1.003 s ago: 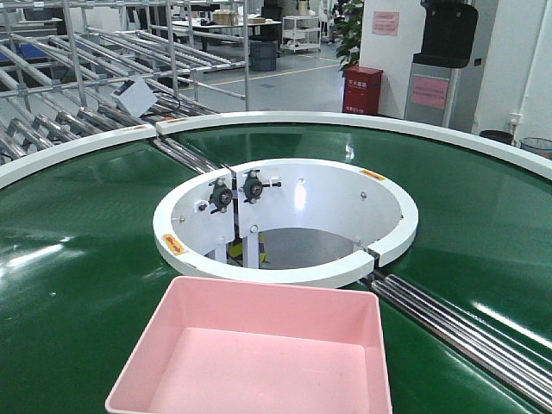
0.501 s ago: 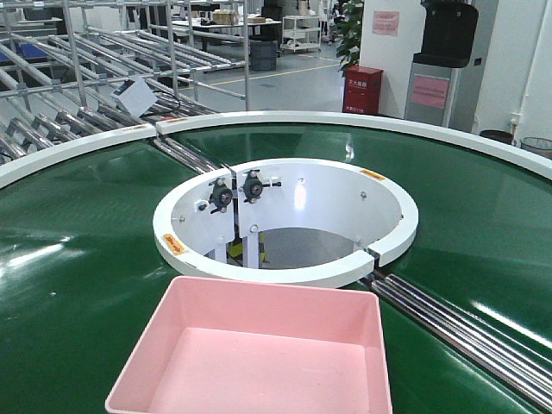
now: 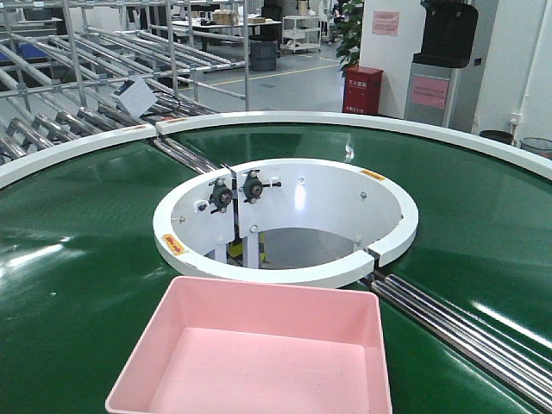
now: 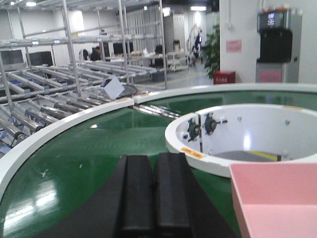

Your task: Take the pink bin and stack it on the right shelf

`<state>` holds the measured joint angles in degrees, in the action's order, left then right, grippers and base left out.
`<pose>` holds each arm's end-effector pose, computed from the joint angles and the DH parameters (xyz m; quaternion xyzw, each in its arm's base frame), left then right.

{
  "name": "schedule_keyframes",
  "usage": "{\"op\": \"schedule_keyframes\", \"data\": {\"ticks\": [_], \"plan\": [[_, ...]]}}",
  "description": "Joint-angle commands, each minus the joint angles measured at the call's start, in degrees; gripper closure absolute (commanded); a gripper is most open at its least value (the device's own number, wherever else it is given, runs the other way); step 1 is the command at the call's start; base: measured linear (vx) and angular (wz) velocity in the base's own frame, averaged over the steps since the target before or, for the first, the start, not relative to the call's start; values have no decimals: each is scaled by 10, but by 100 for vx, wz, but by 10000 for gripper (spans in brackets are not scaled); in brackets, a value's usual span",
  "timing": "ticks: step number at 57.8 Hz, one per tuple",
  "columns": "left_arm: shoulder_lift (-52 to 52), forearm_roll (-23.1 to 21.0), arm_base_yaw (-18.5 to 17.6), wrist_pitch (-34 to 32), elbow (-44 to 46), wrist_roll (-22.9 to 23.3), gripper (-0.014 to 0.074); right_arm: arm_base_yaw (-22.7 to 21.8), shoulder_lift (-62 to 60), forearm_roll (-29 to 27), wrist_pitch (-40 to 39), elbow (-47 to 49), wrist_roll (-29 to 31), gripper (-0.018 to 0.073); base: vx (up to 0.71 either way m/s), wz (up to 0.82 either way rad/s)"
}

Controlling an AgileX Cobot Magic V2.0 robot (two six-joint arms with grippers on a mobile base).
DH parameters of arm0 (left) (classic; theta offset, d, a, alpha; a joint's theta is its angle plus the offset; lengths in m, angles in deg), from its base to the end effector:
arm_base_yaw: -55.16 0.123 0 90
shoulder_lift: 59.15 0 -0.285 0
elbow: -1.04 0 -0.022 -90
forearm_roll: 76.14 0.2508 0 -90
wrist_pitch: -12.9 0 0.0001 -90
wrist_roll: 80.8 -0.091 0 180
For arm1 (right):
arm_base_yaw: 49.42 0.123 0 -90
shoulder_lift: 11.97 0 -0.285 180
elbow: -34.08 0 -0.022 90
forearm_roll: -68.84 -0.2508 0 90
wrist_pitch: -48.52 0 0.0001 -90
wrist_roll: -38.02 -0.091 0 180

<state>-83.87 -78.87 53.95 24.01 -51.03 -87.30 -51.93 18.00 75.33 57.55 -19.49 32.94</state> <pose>0.0712 -0.0023 0.3242 0.0338 0.6931 0.0132 0.7199 0.0906 -0.0056 0.3114 0.0136 0.7223 -0.0296 0.6908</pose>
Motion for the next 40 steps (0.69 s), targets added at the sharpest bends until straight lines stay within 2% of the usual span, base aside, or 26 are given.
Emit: {"op": "schedule_keyframes", "data": {"ticks": [1,7,14,21,27,33,36,40], "plan": [[-59,-1,-1,-25,31,-9,594,-4,63,7,-32,32,-1,567,0,0],[-115,-1,-1,-12,31,-9,540,-4,121,7,-32,43,-1,551,0,0],[-165,-1,-1,-8,31,-9,412,-4,169,7,-33,52,0,488,0,0],[-207,-1,-1,-22,29,-9,222,-4,202,7,-33,53,0,355,0,0],[-248,-4,-1,-33,24,-7,123,-4,228,5,-40,53,-2,218,0,0],[-291,-4,-1,-36,32,-7,95,-4,255,-23,-52,53,-26,103,0,0],[-315,-4,-2,-29,49,-9,96,-3,271,-32,-49,57,-31,81,0,0],[-352,-6,-9,-8,89,-9,96,8,303,-34,-6,77,-25,83,0,0]]}}
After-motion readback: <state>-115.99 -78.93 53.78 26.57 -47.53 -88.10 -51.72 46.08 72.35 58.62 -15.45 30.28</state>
